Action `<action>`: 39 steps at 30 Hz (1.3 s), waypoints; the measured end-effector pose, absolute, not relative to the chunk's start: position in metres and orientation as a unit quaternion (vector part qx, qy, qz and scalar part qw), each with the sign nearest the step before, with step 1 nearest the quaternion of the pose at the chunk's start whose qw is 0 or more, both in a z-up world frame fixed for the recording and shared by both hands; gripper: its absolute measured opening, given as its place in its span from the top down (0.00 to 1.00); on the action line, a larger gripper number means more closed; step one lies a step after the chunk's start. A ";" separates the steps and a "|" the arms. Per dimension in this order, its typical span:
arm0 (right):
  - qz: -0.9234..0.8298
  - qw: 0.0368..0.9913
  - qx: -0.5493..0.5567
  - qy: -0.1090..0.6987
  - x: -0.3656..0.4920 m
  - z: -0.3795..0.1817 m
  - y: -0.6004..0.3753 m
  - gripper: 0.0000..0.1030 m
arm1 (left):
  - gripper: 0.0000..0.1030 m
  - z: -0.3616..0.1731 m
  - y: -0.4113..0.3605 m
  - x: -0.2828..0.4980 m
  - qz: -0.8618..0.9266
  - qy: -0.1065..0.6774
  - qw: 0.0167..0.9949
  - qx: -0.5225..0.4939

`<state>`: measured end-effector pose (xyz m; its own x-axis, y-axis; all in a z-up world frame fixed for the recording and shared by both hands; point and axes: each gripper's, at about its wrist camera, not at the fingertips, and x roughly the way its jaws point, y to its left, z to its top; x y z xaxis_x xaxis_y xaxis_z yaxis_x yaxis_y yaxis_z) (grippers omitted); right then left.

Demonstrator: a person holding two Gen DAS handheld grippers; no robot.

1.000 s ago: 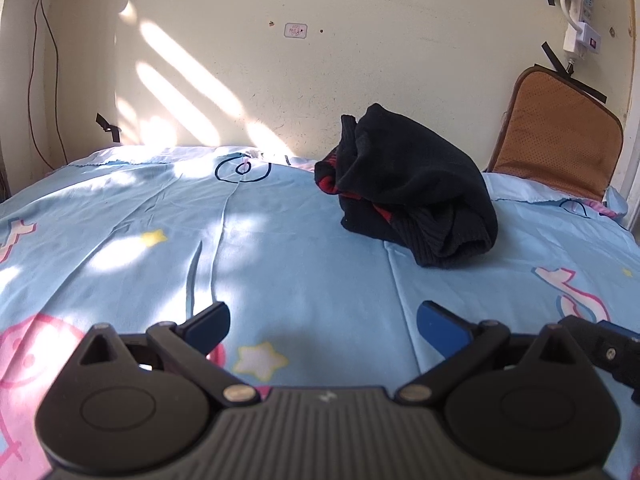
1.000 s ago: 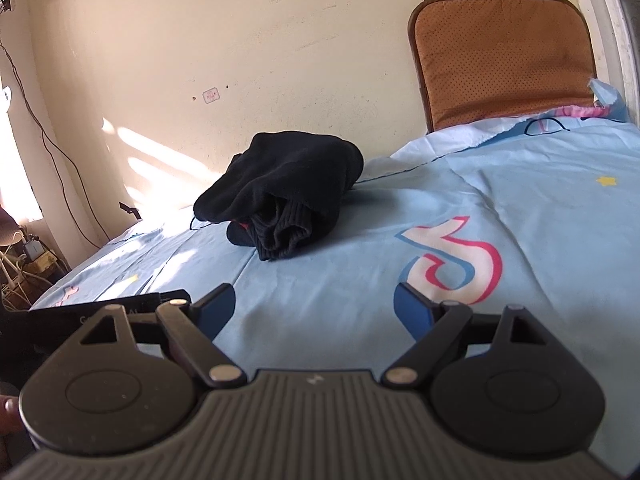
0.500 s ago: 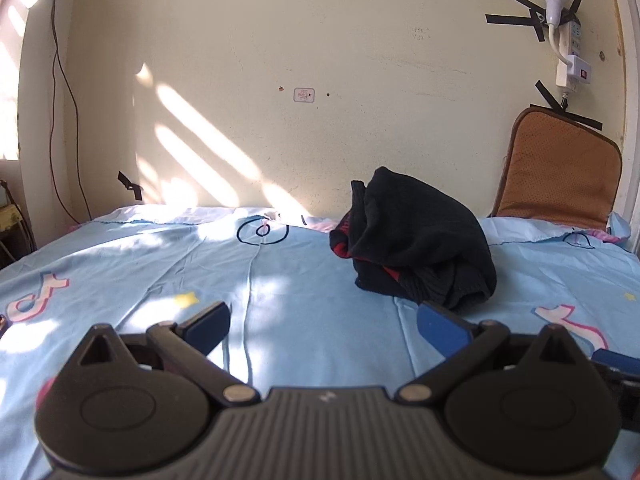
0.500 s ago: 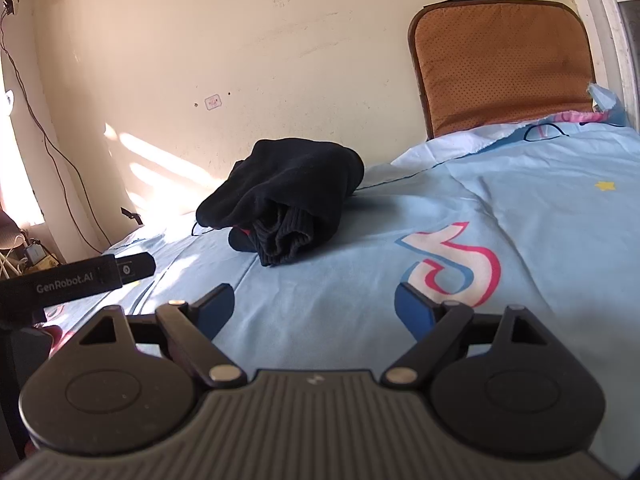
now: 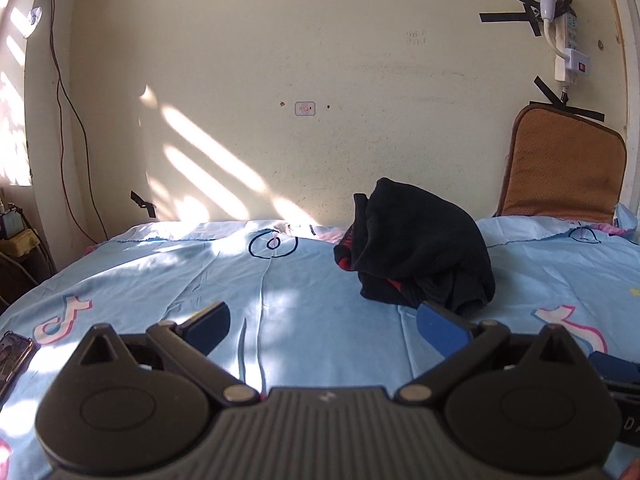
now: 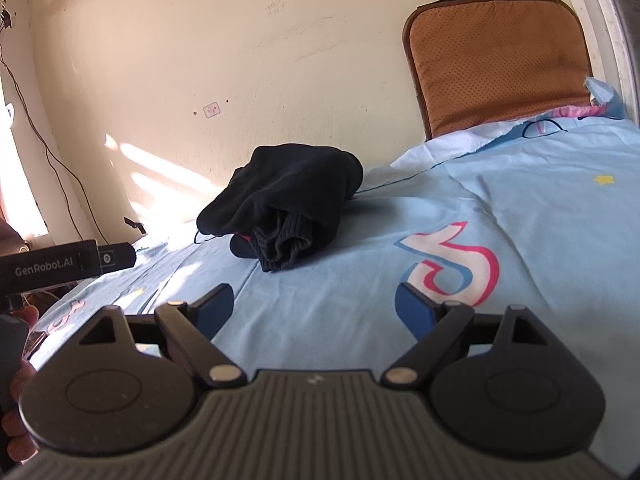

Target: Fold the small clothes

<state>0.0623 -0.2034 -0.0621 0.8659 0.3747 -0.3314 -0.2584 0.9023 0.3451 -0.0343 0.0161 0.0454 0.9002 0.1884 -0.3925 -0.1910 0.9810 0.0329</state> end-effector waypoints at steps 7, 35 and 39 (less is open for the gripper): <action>0.166 0.954 0.150 0.197 0.062 -0.062 -0.204 0.12 | 0.00 0.051 0.018 -0.037 0.111 0.196 0.974 -0.005; 0.165 0.953 0.156 0.199 0.063 -0.062 -0.206 0.12 | 0.00 0.058 0.008 -0.046 0.128 0.172 0.976 0.043; 0.164 0.953 0.158 0.198 0.062 -0.062 -0.206 0.12 | 0.00 0.055 0.010 -0.044 0.117 0.186 0.975 0.032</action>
